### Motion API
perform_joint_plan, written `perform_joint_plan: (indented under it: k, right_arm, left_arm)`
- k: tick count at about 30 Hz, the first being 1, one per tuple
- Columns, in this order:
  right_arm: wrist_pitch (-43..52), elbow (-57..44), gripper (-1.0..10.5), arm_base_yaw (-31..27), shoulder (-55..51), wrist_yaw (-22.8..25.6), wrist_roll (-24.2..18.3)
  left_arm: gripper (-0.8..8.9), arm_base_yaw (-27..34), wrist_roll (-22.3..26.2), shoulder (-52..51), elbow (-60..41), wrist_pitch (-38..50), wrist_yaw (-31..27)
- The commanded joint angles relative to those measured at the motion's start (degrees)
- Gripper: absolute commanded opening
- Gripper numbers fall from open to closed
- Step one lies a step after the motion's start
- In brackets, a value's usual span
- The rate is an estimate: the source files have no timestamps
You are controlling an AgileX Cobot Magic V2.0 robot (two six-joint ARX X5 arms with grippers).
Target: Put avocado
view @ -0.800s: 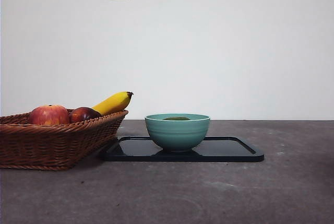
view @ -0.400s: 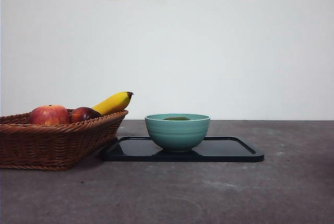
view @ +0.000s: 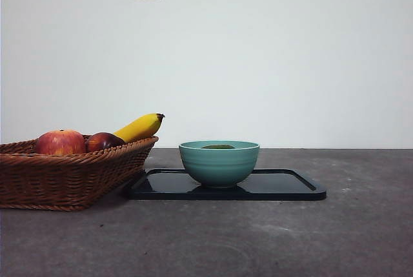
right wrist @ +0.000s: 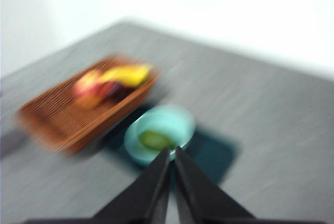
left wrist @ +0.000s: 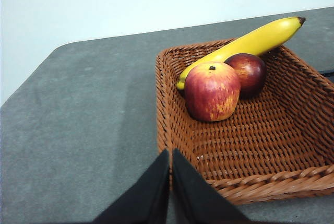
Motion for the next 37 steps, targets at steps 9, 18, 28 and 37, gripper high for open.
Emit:
perform_joint_plan:
  k: [9, 18, 28, 37]
  right_arm:
    - [23.3, -22.4, 0.1, -11.6, -14.4, 2.0, -3.4]
    - [32.5, -39.4, 0.1, -11.7, -25.1, 12.2, 2.4]
    - [38.0, -50.3, 0.1, -11.8, -29.0, 13.6, 8.4]
    - [29.4, -50.4, 0.1, -11.8, -29.0, 16.4, 7.9]
  left_arm:
    - [0.08, 0.1, -0.2, -0.1, -1.2, -0.5, -0.2]
    - [0.08, 0.1, -0.2, -0.1, -1.2, -0.5, -0.2]
    - [0.08, 0.1, -0.2, -0.1, -1.2, -0.5, -0.2]
    - [0.08, 0.1, -0.2, -0.1, -1.2, -0.5, -0.2]
